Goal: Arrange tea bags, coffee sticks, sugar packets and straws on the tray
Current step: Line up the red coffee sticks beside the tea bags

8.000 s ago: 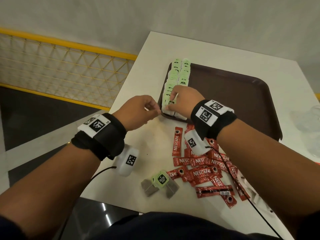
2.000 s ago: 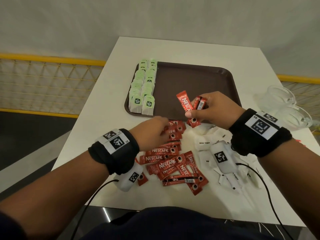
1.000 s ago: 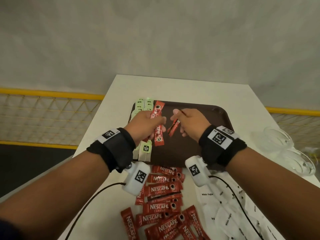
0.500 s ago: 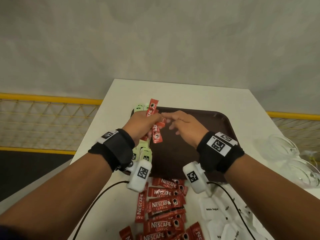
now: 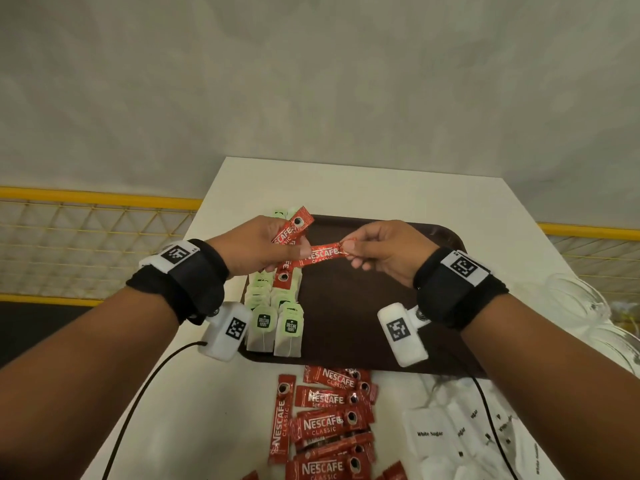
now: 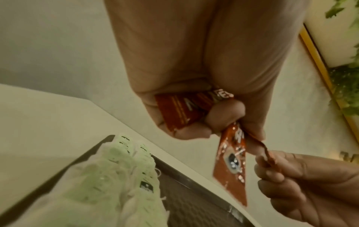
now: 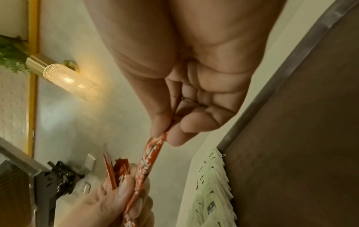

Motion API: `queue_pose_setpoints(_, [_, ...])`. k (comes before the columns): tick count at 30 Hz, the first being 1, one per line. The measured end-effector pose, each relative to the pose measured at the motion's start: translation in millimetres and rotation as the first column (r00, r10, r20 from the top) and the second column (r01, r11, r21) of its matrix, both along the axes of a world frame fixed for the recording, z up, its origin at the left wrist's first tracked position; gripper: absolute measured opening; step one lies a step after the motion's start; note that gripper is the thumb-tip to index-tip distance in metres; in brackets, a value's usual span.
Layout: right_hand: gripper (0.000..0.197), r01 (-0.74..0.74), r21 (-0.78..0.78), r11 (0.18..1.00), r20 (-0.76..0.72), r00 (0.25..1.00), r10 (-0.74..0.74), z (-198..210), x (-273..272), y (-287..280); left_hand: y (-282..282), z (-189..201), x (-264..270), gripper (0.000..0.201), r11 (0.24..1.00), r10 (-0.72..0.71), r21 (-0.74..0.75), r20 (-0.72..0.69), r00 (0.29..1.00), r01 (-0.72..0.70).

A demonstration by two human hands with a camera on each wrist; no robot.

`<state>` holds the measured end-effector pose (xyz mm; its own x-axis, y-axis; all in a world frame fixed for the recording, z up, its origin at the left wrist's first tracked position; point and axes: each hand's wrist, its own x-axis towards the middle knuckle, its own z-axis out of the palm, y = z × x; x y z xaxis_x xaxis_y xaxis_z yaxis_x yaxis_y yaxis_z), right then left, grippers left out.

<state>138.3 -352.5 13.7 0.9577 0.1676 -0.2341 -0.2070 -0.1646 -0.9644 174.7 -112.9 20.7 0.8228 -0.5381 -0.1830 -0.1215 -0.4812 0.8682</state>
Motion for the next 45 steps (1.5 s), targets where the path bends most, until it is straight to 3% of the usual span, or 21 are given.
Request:
queue_pose_setpoints(5, [0.017,0.172,0.131,0.976,-0.125,0.98,-0.156,-6.2,21.9,-5.2,0.6,-2.8,22.9,0.029,0.994,0.109,-0.001,0.048,0.993,-0.109])
queue_pose_setpoints(8, [0.007,0.371,0.154,0.916,-0.174,0.923,-0.344,-17.0,47.9,-14.1,2.5,-4.5,42.6,0.026,0.97,0.229,-0.065,-0.084,0.97,-0.234])
queue_pose_setpoints(10, [0.01,0.428,0.069,0.901,-0.215,0.888,-0.406,-26.1,66.5,-17.5,2.3,-7.0,53.3,0.022,0.955,0.252,-0.104,-0.218,0.943,-0.279])
queue_pose_setpoints(14, [0.013,0.274,-0.264,0.925,-0.342,0.87,-0.356,-35.2,95.4,-9.8,-3.3,-14.5,63.9,0.023,0.925,0.297,-0.14,-0.317,0.901,-0.354])
queue_pose_setpoints(19, [0.021,0.205,-0.45,0.869,-0.357,0.851,-0.386,-53.9,129.1,-8.9,-3.0,-26.7,68.7,0.014,0.929,0.289,-0.148,-0.281,0.915,-0.339])
queue_pose_setpoints(22, [0.022,0.261,-0.46,0.849,-0.334,0.835,-0.438,-58.8,133.9,-9.3,0.1,-28.8,68.9,0.009,0.931,0.261,-0.178,-0.282,0.923,-0.318])
queue_pose_setpoints(27, [0.028,0.261,-0.516,0.816,-0.291,0.843,-0.453,-66.2,140.2,-4.8,4.3,-34.5,70.1,0.016,0.923,0.285,-0.173,-0.295,0.912,-0.345])
queue_pose_setpoints(31, [0.032,0.257,-0.52,0.815,-0.257,0.863,-0.436,-72.2,146.9,-4.0,1.5,-36.5,68.5,0.004,0.896,0.304,-0.218,-0.335,0.892,-0.387])
queue_pose_setpoints(40, [0.041,0.228,-0.558,0.798,-0.206,0.894,-0.399,-70.9,143.4,-9.0,-6.8,-43.2,71.4,0.015,0.847,0.392,-0.233,-0.334,0.857,-0.478])
queue_pose_setpoints(45, [0.044,0.087,-0.46,0.884,-0.043,0.992,-0.12,-52.1,118.7,8.3,-18.1,-46.5,72.1,0.015,0.799,0.457,-0.284,-0.284,0.843,-0.53])
